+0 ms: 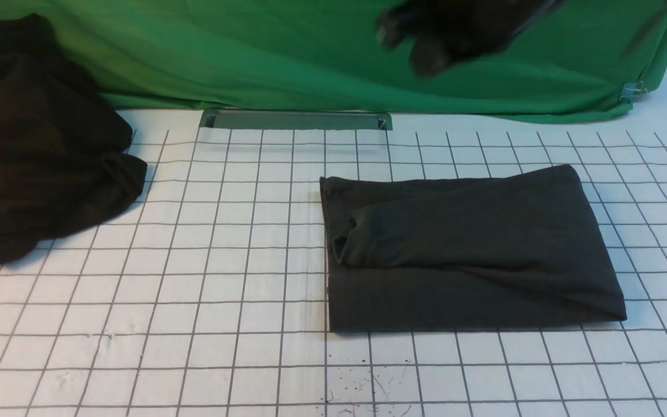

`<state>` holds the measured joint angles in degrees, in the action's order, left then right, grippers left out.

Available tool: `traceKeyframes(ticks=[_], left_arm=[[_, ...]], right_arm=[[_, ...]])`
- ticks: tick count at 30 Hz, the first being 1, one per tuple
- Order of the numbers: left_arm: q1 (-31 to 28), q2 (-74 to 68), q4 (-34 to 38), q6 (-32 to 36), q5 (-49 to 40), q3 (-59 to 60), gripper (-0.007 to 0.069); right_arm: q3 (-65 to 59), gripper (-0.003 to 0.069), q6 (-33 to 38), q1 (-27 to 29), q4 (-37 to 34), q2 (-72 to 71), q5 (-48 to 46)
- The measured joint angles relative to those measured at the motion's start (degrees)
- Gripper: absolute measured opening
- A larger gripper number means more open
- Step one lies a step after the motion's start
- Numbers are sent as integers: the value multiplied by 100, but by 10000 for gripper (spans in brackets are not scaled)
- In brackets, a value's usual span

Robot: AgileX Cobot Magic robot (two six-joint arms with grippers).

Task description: Fold a long-sleeved shirt over a white checkered tablecloth.

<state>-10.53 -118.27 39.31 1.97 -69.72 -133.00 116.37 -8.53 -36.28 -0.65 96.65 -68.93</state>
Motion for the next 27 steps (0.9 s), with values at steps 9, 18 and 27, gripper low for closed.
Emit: traceKeyframes(ticks=[9, 18, 27], left_arm=[[0, 79, -79, 7, -1, 83, 3], [0, 79, -74, 12, -1, 83, 3], [0, 79, -74, 1, -1, 83, 3]], right_arm=[[-1410, 18, 247, -755, 641, -2886, 50], [-4659, 17, -970, -873, 2338, -4800, 1605], [-5405, 6, -1584, -877, 2932, -5734, 2023]])
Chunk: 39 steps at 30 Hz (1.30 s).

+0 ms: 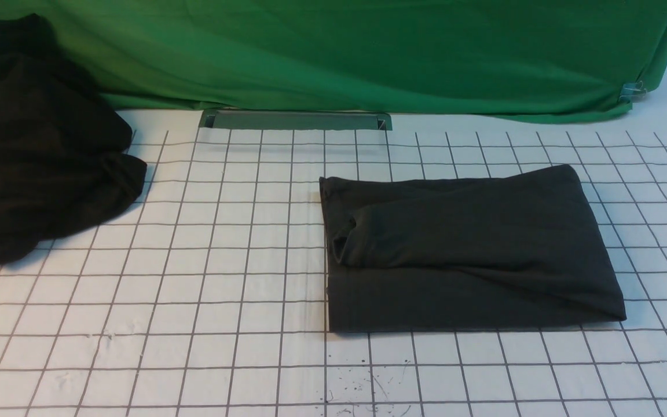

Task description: Fold a long-sleeved shirt over a white checkered tablecloth.

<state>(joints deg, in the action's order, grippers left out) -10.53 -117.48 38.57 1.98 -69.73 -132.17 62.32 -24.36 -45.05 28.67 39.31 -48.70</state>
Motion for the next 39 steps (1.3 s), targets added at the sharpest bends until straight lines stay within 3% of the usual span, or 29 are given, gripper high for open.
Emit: traceKeyframes(ticks=[5, 10, 15, 22, 32, 34, 39], left_arm=[[0, 0, 0, 0, 0, 0, 3], [0, 0, 0, 5, 0, 0, 3], [17, 0, 5, 11, 0, 0, 3], [26, 0, -19, 11, 0, 0, 3], [34, 0, -40, 11, 0, 0, 3], [76, 0, -54, 11, 0, 0, 3], [388, 0, -54, 11, 0, 0, 3]], right_arm=[[6, 7, 57, 0, -124, -463, -191], [-233, 7, 600, 0, -501, -1456, -264], [-1933, 7, 822, 0, -526, -2523, 1173], [-3490, 10, 1331, 0, -586, -2231, 3343], [-3538, 10, 1316, 0, -805, -2082, 3872], [-3538, 2, 1712, -24, -1105, -2082, 3782], [-3538, -5, 3458, -355, -2681, -2082, 2961]])
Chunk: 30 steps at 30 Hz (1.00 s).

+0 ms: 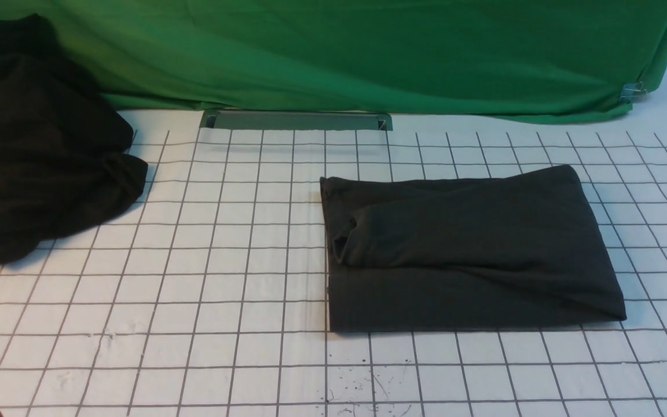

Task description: Fold a long-sleeved shirt over a white checkered tablecloth.

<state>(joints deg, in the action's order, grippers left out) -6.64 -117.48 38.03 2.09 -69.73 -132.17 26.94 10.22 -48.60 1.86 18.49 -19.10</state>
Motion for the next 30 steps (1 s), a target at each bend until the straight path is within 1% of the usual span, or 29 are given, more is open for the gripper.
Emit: traceKeyframes(ticks=[2, 4, 6, 11, 15, 20, 30], left_arm=[[166, 0, 0, 0, 0, 0, 3], [333, 0, 0, 0, 0, 0, 3], [664, 0, -6, 33, 0, 0, 3], [1068, 0, -67, 111, -6, 0, 3], [1095, 0, -20, 106, -6, 0, 3], [1095, 0, 27, -24, -6, 0, 3], [1095, 0, 56, -37, -6, 0, 3]], right_arm=[[-13, -5, 170, -88, -284, 0, -145], [-24, -5, 289, -167, -425, 0, -172], [-29, -5, 330, -207, -486, 0, 35], [-29, -2, 394, -214, -515, 8, 712], [-29, 7, 411, -219, -528, 8, 876], [-29, 19, 411, -219, -528, 13, 891], [-29, 48, 411, -219, -530, 13, 891]])
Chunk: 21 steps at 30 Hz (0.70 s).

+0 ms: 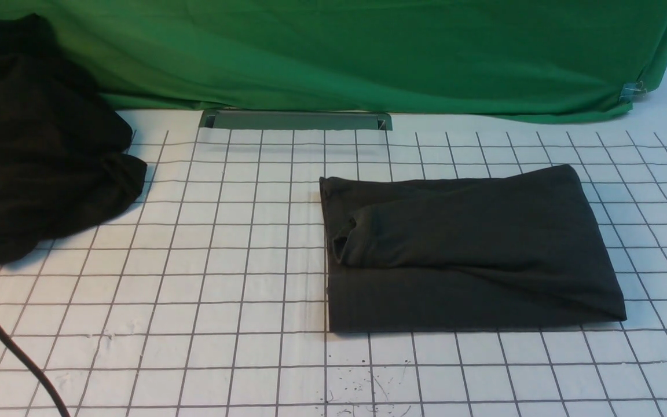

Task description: Fold a long-sleeved shirt over a white checkered tablecloth.

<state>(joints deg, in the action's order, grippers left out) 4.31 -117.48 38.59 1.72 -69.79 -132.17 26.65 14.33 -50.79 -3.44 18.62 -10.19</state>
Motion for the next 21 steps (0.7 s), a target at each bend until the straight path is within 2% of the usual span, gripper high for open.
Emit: traceKeyframes(ticks=[4, 7, 9, 10, 12, 14, 15, 16, 17, 19, 20, 21], left_arm=[[0, 0, -151, 21, 0, 0, 3], [0, 0, -495, 36, 0, 0, 3], [-5, 0, -683, 42, 0, 0, 3], [-5, 0, -697, 42, 0, 0, 3], [-10, 0, -722, 49, 6, 0, 3], [-10, 0, -728, 74, 6, 0, 3], [-10, 0, -733, 117, 6, 0, 3], [-10, 0, -733, 130, 6, 0, 3], [-10, 0, -733, 136, 6, 0, 3], [-10, 19, -733, 142, 6, 12, 3], [-10, 19, -733, 142, 6, 12, 3], [3, 97, -733, 148, 17, 122, 3]], right_arm=[[-40, 54, 0, 99, 0, -45, 33], [-266, 61, 5, 686, 0, -134, 133], [-609, 65, 5, 1509, 0, -270, 157], [-645, 66, 5, 1582, 0, -290, 169], [-1123, 69, 5, 2549, 0, -578, 197], [-1394, 71, 5, 3028, 0, -711, 209], [-1816, 72, 5, 3646, 33, -958, 214], [-2049, 74, 5, 4012, 65, -1104, 203], [-2049, 74, 5, 4083, 65, -1133, 206], [-2558, 78, 5, 4892, 118, -1520, 151], [-2603, 78, 5, 4946, 125, -1545, 134], [-2681, 81, 5, 5318, 134, -1719, 2]])
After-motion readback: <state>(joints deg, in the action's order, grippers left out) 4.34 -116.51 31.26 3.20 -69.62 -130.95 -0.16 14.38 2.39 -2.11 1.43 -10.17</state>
